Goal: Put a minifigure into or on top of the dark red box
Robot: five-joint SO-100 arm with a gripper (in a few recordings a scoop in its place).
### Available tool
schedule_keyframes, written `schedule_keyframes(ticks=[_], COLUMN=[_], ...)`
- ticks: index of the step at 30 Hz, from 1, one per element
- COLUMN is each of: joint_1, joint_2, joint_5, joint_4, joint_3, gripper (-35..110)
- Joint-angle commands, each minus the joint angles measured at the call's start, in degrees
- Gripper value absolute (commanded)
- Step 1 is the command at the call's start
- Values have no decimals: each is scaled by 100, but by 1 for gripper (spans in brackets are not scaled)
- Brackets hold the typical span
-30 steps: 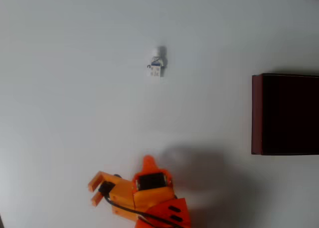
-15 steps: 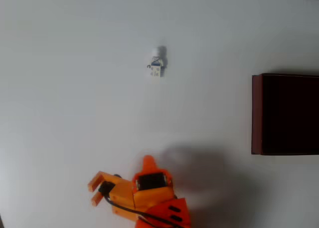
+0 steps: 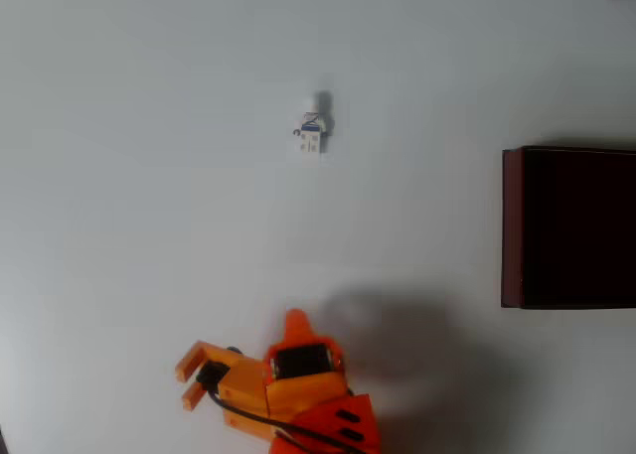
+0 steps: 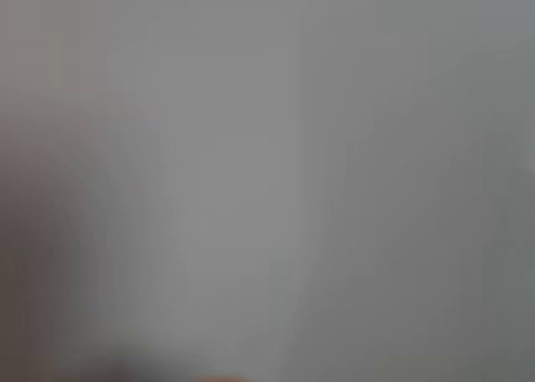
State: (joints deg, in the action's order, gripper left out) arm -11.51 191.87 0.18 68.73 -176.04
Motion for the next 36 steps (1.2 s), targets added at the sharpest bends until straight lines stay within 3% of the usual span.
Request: schedule_keyframes(ticks=[1, 9, 18, 21, 24, 28, 31, 36], joint_1=[-62, -62, 519, 976, 1099, 554, 360, 352], joint_2=[26, 26, 35, 44, 44, 44, 44, 44], joint_5=[-88, -70, 1187, 2373, 3727, 5221, 7137, 8596], joint_4=[123, 123, 677, 984, 923, 589, 299, -255], joint_3=[211, 211, 457, 1160, 1538, 1617, 1450, 1134], gripper=[0, 0, 10, 4, 8, 22, 26, 22])
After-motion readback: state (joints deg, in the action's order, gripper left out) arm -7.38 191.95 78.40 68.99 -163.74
